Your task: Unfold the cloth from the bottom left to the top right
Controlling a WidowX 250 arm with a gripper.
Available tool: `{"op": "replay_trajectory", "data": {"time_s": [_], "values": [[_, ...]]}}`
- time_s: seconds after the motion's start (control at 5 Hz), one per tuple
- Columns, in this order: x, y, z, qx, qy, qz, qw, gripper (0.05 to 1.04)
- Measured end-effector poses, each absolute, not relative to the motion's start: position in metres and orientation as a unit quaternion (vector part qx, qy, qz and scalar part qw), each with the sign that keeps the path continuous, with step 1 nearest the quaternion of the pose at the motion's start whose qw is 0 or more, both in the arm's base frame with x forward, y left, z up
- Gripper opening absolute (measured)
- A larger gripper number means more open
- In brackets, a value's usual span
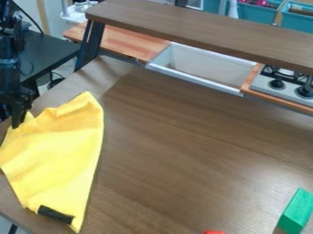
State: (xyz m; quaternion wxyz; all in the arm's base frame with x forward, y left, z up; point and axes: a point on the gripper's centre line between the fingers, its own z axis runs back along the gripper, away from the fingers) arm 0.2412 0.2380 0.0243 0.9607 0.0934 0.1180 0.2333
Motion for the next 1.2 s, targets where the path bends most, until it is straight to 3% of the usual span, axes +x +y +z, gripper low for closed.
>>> {"op": "replay_trajectory", "data": {"time_s": [0.6, 1.2], "values": [[0.235, 0.238, 0.007, 0.095, 0.141, 0.236, 0.957, 1.0], [0.225, 0.255, -0.006, 0.083, 0.102, 0.254, 0.958, 1.0]]}}
